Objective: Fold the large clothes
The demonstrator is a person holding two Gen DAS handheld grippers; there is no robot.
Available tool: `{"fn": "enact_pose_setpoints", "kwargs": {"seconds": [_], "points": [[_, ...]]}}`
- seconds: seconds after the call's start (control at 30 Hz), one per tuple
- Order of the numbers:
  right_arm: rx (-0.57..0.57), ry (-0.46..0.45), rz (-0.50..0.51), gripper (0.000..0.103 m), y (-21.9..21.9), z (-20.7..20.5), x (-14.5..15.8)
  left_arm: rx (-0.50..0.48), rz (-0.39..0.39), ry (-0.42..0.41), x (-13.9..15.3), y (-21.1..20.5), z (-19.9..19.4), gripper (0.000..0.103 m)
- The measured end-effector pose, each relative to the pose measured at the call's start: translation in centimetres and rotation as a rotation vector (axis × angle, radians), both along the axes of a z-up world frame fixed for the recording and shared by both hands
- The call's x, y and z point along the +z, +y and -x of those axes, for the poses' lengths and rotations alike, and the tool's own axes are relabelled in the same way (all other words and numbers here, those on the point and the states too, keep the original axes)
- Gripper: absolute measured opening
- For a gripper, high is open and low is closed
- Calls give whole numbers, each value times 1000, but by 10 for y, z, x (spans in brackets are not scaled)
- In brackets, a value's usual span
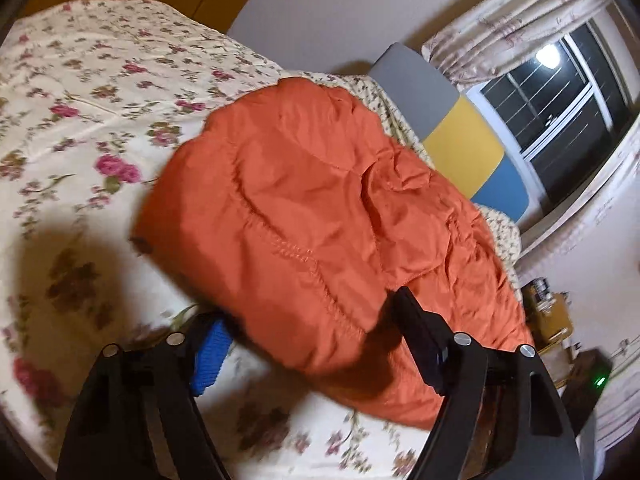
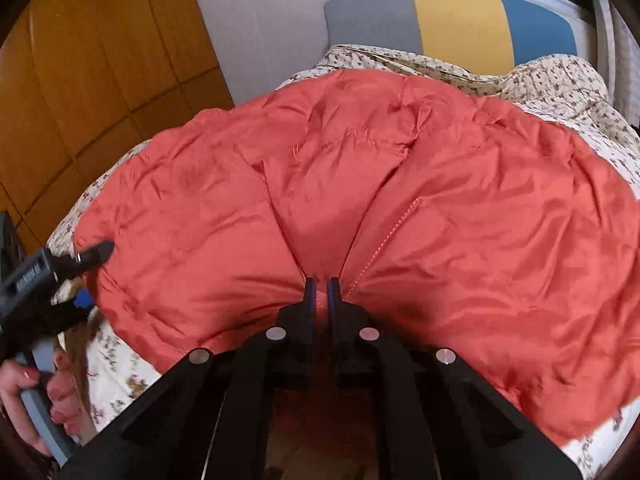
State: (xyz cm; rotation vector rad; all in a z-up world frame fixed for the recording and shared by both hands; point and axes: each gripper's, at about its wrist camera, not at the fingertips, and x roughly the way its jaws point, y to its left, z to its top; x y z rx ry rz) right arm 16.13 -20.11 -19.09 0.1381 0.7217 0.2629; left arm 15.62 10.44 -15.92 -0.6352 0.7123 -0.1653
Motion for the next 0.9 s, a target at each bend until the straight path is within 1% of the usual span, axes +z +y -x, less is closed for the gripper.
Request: {"fn": "enact_pose_setpoints", "kwargs": {"seconds": [0.1,0.33,0.47,0.57,0.6,0.67,0.7,0.73,0.77,0.8,0.83,0.87,0.9], "points": [[-2,-2,-4,4,-1,-1,-1,2,31,-7,0,-1,-8,77],[-10,-26,23,4,2,2,-4,39,105,-10,-1,3,-18,77],[-9,-30,8,4,2,7,-6,73,179,-7,-3,8,-21,77],[-7,-30,-4,4,0,8,-7,90,248,-3,-3,12,-23,77],[-6,-30,-7,4,-1,9,-6,97,272,2,-3,14,-24,75],[-4,-30,-16,4,-3,9,-6,117,286,30,-4,16,-25,56],[-3,-30,-22,4,-4,10,-7,127,298,38,-5,18,-24,52],[-2,-29,-26,4,-4,10,-7,145,313,45,-7,21,-23,41],[-2,-29,-29,4,-5,9,-6,153,328,47,-8,23,-21,36],[-1,-29,-31,4,-5,10,-7,158,341,48,-8,24,-19,34],[0,-29,-34,4,-6,10,-6,159,330,43,-4,24,-17,29],[0,-29,-36,4,-6,9,-7,157,315,35,0,22,-17,27],[1,-27,-37,4,-10,7,-7,151,276,18,9,18,-15,24]]}}
